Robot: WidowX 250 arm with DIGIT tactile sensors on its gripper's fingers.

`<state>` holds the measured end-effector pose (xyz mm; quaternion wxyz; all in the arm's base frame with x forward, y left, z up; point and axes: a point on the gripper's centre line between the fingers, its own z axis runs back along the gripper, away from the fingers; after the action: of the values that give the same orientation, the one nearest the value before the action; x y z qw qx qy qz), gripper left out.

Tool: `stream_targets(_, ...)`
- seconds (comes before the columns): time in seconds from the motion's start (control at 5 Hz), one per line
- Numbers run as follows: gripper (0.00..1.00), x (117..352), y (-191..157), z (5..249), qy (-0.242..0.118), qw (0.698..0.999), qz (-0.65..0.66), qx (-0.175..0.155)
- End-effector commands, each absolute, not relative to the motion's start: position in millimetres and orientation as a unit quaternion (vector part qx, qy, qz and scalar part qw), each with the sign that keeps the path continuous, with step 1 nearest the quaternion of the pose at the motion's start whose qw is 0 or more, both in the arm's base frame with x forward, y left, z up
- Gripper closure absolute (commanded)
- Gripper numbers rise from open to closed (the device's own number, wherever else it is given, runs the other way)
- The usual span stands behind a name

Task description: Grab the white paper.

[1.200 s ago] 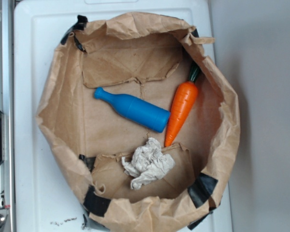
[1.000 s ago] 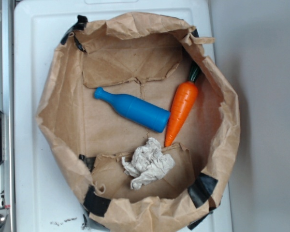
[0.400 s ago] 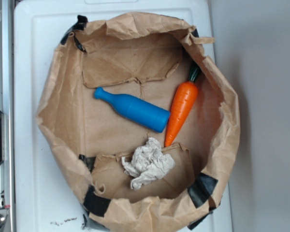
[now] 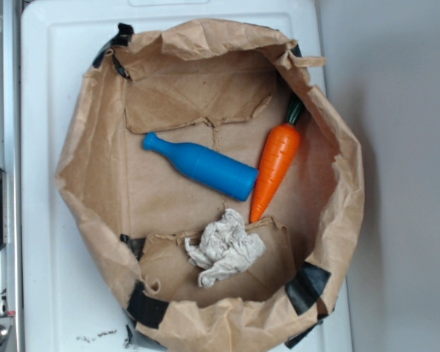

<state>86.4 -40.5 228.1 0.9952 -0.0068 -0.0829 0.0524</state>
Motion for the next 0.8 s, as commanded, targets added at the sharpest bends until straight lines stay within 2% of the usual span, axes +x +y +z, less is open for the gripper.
stream_targets(0.0, 0.0, 87.3, -41.7, 231.3, -0.086, 0.995, 0.045, -0.008)
stream_targets(0.2, 0.0, 87.3, -41.7, 231.3, -0.086, 0.995, 0.045, -0.008)
stream_targets(0.4, 0.0, 106.5, -29.5, 222.7, -0.091, 0.99, 0.105, 0.01)
stream_targets(0.6, 0.0, 124.4, -19.8, 220.1, -0.09, 0.988, 0.124, 0.008)
